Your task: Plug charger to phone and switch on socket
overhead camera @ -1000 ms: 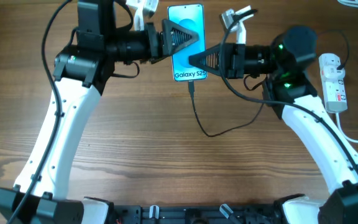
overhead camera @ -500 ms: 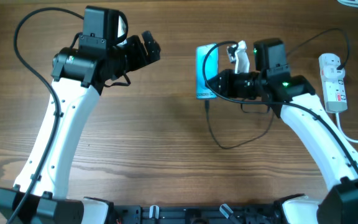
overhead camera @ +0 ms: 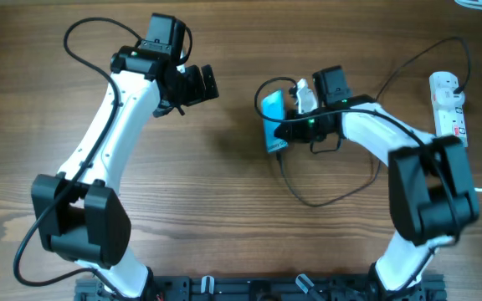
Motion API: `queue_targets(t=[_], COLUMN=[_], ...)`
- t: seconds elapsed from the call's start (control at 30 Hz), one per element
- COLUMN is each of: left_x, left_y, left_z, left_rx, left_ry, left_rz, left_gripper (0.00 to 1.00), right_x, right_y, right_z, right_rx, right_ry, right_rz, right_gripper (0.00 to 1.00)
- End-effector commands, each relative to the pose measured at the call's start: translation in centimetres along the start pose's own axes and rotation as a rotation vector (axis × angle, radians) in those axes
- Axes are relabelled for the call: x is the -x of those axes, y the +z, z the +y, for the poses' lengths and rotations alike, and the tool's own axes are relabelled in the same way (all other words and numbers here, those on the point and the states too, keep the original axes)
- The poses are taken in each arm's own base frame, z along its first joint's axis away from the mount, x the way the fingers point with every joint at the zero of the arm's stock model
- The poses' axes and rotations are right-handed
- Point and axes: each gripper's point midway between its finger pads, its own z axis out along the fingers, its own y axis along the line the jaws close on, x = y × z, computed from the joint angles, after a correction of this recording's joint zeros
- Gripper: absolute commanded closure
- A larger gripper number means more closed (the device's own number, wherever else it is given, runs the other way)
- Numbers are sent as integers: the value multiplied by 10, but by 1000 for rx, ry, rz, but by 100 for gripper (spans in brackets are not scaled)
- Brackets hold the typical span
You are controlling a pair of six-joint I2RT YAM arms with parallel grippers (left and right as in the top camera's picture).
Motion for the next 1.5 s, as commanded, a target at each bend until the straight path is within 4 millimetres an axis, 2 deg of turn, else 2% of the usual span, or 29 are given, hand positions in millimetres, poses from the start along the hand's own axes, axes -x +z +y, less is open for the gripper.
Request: queue_targets(t=[0.0,0.13,0.53,0.63,0.8,0.9,0.97,1.13,1.2,1.3,1.47], left_x=[-3,-3,-3,-3,-3,-3,-3,-3,-3,-3,-3], left_y=[2,2,2,2,2,2,2,2,2,2,2], left_z=[6,6,6,6,6,6,6,6,6,6,6], left_rx=[25,26,26,26,26,26,26,26,26,26,26], left_ry=[14,13,13,13,13,13,13,13,13,13,13], left_rz=[11,14,14,14,14,14,14,14,14,14,14], left_gripper=[0,0,0,0,0,0,0,0,0,0,0], right_x=[-8,-14,-13,-14,-14,-14,-14,-10,-4,5,16], right_y=[25,41,43,43,43,43,43,41,34,21,-6], right_z=[1,-7,-17,-24,-26,-26,-26,-27,-29,-33,-44], right_rx=[112,134,81,41,31,31,31,32,29,-8,-171], right_ry=[34,69,121,153,153,153,161,180,192,206,187], right_rz=[66,94,87,85,85,85,85,73,56,29,-35], right_gripper=[96,96,95,90,72,71,64,56,53,42,32])
